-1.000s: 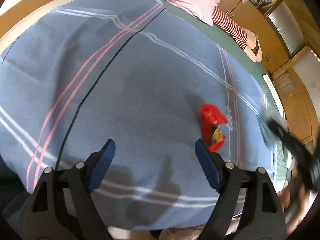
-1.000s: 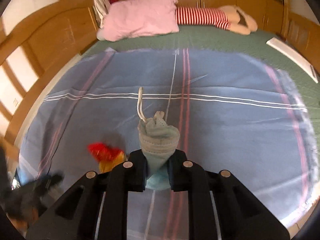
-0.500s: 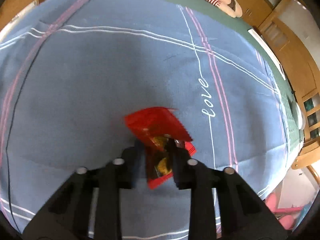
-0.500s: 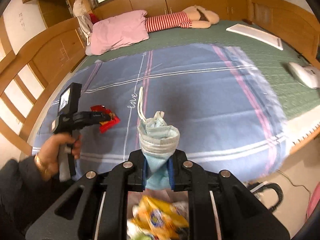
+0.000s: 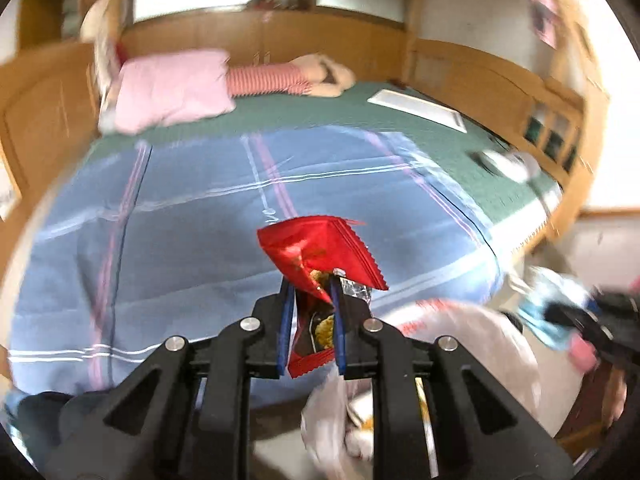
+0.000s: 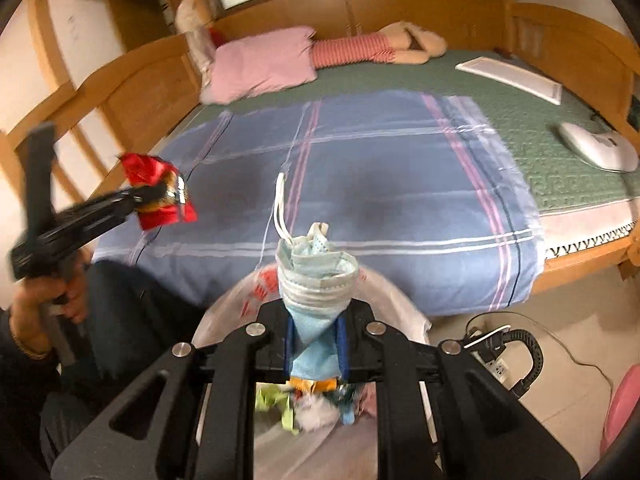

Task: Collect trash
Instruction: 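Carry the red bag and blue cloth to the trash bag and open both tools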

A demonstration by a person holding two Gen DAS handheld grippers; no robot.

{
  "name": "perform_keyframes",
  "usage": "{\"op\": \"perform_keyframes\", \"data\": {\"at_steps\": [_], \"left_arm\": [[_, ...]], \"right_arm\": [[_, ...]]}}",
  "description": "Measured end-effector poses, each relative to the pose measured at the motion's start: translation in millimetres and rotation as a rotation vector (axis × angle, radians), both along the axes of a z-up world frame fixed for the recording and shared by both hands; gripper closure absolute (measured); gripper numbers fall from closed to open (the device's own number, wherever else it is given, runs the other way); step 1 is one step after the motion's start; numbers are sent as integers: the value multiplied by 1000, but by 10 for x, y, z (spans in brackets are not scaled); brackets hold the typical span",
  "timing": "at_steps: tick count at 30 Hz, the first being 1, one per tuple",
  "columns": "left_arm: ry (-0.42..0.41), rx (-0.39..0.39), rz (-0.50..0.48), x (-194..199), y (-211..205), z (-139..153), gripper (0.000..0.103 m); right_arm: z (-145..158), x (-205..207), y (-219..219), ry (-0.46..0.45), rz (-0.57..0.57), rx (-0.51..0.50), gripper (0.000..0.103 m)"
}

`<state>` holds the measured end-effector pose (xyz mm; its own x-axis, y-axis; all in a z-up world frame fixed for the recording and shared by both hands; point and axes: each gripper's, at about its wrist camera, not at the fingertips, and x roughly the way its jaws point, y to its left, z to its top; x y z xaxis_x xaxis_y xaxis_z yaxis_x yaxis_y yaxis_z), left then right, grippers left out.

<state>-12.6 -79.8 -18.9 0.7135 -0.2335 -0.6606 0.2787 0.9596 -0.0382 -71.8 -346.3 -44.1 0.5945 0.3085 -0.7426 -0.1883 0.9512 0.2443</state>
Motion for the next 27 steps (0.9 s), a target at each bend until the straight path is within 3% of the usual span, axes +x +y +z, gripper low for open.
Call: {"op": "perform_keyframes", "data": {"at_steps": [3,5,6,7,12,14,16,22,27], "left_arm": [[39,8,-61,-253,-115,9,85],[68,4,-91,-330,-151,-25,85],[77,6,-104,-371,-147,-39,85],[78,10,-111,-388,-165,-44,85],[106,-7,-131,-411,-206,-119,83],[114,-14,-138,-418,-212,-132,71],[104,-15,-128,-475,-217,-121,40],[45,3,-69,-555,-162,38,14],[15,28,8,-615,-104,239,6]], "right_arm": [[-56,2,86,55,55,-32,83],[-81,-12,168,75,90,-38,66],[-80,-16,185,76,91,-47,49],[-62,-26,203,67,82,-66,39],[195,-17,40,-32,-28,-46,37],[291,-17,-34,-65,-81,-15,37],[393,-39,-55,-91,-107,11,36],[523,-13,130,-37,-162,-159,23],[571,-59,371,1,-115,-228,21]]}}
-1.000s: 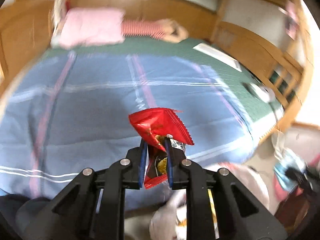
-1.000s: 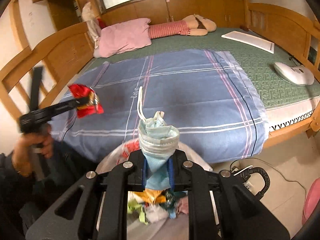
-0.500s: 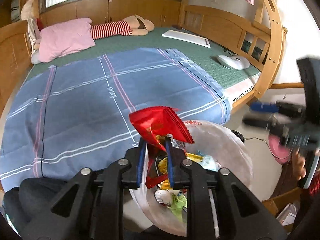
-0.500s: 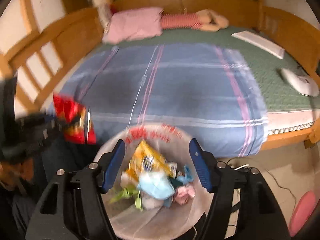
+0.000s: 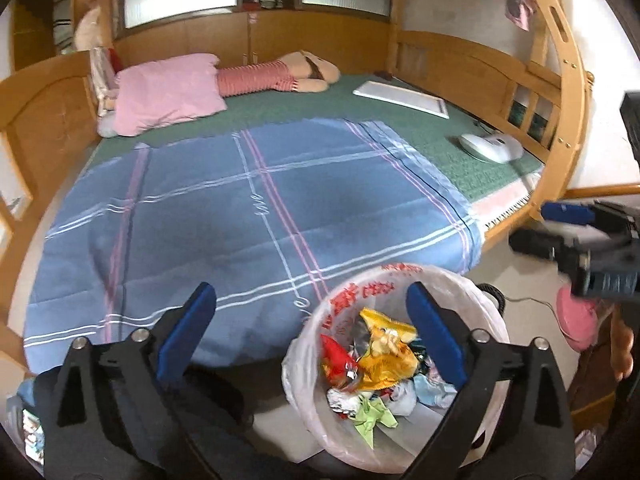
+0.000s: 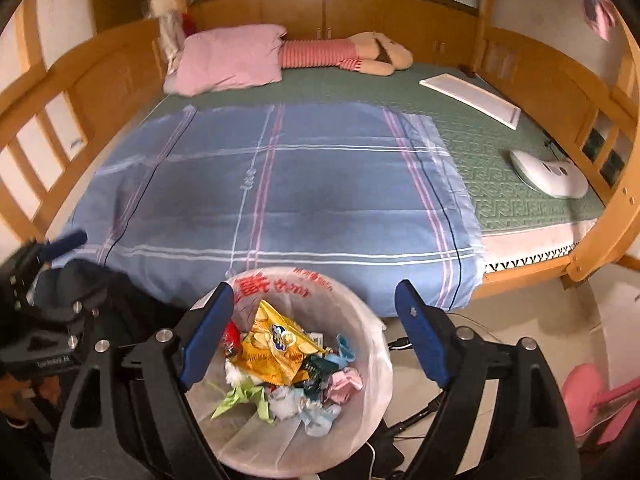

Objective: Collect trash

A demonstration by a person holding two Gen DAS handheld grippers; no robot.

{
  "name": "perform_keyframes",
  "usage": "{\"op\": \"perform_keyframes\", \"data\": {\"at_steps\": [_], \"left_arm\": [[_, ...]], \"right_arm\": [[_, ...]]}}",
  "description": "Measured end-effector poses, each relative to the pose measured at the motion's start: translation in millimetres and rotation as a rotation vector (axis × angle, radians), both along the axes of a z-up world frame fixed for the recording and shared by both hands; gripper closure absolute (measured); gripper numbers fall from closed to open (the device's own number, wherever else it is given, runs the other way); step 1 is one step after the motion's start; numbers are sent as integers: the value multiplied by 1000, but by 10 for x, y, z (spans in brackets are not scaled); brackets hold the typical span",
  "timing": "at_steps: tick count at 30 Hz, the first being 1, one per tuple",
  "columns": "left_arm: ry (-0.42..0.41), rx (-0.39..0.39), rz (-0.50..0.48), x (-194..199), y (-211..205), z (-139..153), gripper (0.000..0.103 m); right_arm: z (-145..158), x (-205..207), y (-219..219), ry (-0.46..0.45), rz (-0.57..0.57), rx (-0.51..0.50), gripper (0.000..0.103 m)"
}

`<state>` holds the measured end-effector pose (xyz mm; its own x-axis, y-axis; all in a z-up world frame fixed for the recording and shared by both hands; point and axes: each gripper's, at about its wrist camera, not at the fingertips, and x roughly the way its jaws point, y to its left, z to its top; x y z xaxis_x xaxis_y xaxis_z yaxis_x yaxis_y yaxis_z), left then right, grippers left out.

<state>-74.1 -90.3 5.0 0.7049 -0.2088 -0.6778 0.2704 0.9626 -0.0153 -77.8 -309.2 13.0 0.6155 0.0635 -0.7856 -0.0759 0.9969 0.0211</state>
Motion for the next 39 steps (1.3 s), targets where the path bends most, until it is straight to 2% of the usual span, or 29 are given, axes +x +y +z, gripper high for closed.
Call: {"op": "perform_keyframes", "data": {"at_steps": [4,8,13,39], "left_arm": [[2,-16,46,-4,103,131,3],[-10,-25,105,-1,214,215,3],[-22,-29,134,6,296,280,3],[-33,-17,134,-13,303,299,3]], "right_arm": [[15,-38,95,17,10,-46,20],[66,-71,93,13,13,23,20],[93,-79,151,8,43,69,20],[67,-64,183,2,25,76,19]]}}
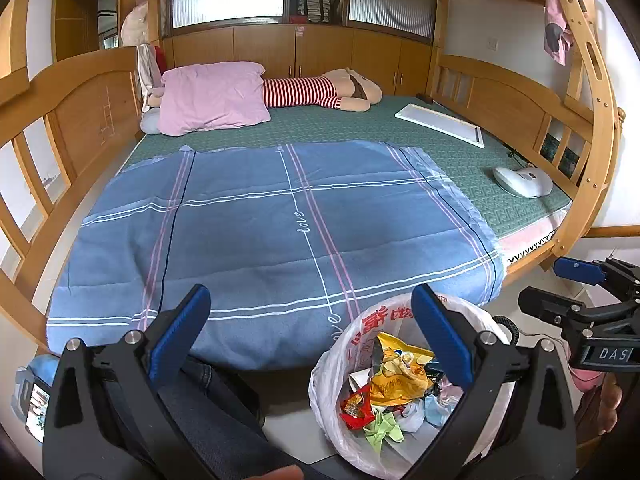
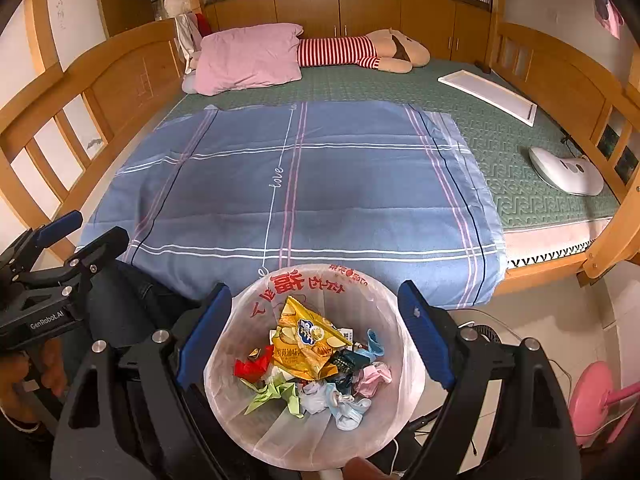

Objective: Collect trash

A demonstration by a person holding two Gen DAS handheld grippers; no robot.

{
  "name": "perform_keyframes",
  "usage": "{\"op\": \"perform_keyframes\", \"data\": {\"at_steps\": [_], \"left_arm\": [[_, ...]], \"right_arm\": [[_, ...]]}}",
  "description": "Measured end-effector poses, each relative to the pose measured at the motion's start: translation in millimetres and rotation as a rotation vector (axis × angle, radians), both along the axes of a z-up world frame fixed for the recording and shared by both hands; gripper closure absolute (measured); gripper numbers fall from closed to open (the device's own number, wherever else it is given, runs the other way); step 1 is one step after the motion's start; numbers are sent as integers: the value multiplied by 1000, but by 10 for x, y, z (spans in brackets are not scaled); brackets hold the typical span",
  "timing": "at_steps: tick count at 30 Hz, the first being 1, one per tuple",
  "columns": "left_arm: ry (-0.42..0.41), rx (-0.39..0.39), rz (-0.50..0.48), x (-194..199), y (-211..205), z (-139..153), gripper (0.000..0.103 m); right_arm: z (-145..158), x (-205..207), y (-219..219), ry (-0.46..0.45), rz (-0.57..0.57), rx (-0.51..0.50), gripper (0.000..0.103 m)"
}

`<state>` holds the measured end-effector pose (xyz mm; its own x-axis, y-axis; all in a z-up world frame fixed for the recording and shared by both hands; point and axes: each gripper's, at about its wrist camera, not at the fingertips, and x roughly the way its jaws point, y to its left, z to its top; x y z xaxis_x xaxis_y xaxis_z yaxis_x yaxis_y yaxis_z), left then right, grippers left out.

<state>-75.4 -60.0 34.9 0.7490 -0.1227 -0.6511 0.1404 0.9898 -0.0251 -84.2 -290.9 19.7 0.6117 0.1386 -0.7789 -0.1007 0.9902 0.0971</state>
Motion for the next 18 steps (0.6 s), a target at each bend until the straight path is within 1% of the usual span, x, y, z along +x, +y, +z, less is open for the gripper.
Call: {"op": "perform_keyframes", "data": {"at_steps": [18], "left_arm": [[10,-5,-3,6,-7,-23,3]], "right_arm": [[-44,29,25,12,-7,0,19]]}}
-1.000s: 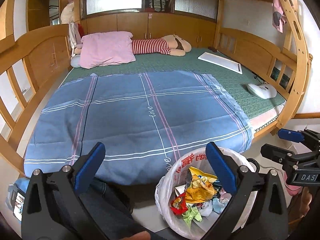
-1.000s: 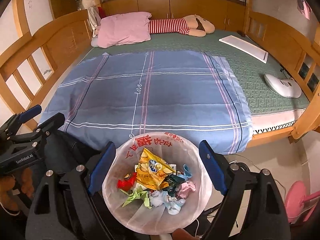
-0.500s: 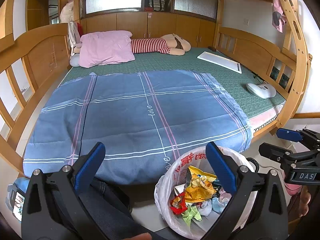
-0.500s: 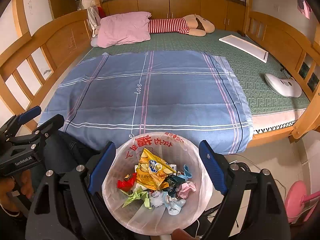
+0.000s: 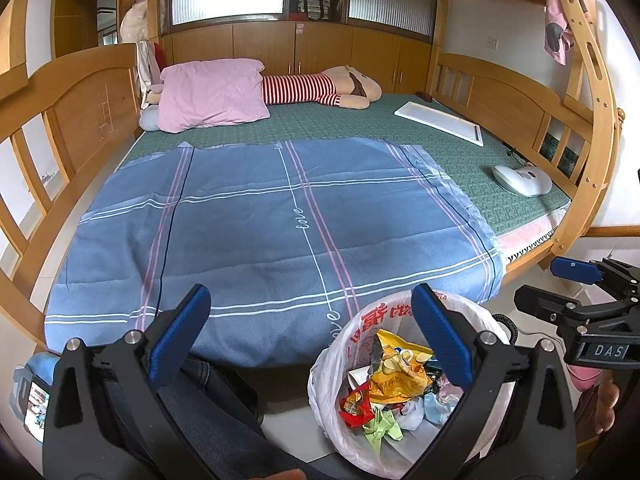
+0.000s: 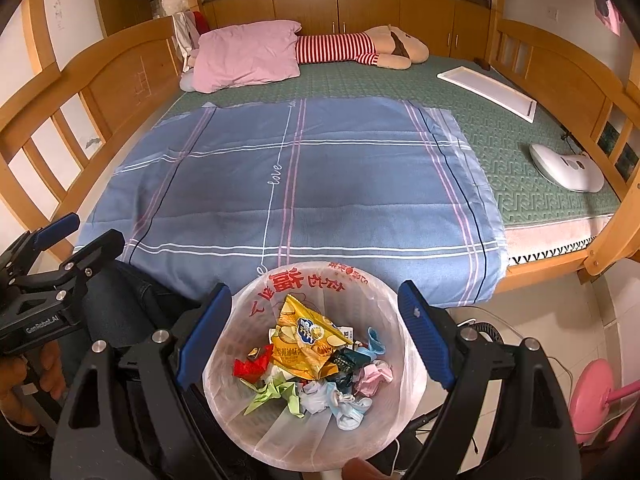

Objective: Collect trash

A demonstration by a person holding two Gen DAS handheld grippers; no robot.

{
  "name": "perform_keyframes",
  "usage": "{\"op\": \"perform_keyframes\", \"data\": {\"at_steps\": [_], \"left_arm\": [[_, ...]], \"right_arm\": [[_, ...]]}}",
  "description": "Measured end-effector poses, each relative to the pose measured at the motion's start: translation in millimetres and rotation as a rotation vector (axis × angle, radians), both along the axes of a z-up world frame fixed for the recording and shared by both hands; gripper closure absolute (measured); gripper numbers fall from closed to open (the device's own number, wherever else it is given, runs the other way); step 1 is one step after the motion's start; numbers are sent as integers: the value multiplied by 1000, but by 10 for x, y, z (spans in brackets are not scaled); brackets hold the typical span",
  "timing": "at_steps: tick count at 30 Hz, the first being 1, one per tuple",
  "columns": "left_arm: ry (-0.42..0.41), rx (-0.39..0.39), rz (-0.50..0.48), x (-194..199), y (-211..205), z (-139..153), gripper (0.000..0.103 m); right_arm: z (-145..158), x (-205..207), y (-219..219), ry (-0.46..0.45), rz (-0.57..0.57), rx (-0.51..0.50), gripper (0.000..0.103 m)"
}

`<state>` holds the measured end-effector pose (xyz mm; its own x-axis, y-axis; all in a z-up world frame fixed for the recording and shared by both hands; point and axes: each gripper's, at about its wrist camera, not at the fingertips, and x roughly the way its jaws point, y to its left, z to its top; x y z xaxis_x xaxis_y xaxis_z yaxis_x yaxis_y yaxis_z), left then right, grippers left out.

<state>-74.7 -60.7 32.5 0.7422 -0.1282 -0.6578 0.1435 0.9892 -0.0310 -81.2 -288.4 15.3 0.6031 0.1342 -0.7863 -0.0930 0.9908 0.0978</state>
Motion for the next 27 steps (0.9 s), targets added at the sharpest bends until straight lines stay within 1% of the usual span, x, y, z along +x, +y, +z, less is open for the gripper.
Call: {"op": "perform_keyframes", "data": {"at_steps": [27], "left_arm": [[14,-4,0,5,19,-57,3]], "right_arm": [[-80,58,-10,21,-3,-9,19]]}}
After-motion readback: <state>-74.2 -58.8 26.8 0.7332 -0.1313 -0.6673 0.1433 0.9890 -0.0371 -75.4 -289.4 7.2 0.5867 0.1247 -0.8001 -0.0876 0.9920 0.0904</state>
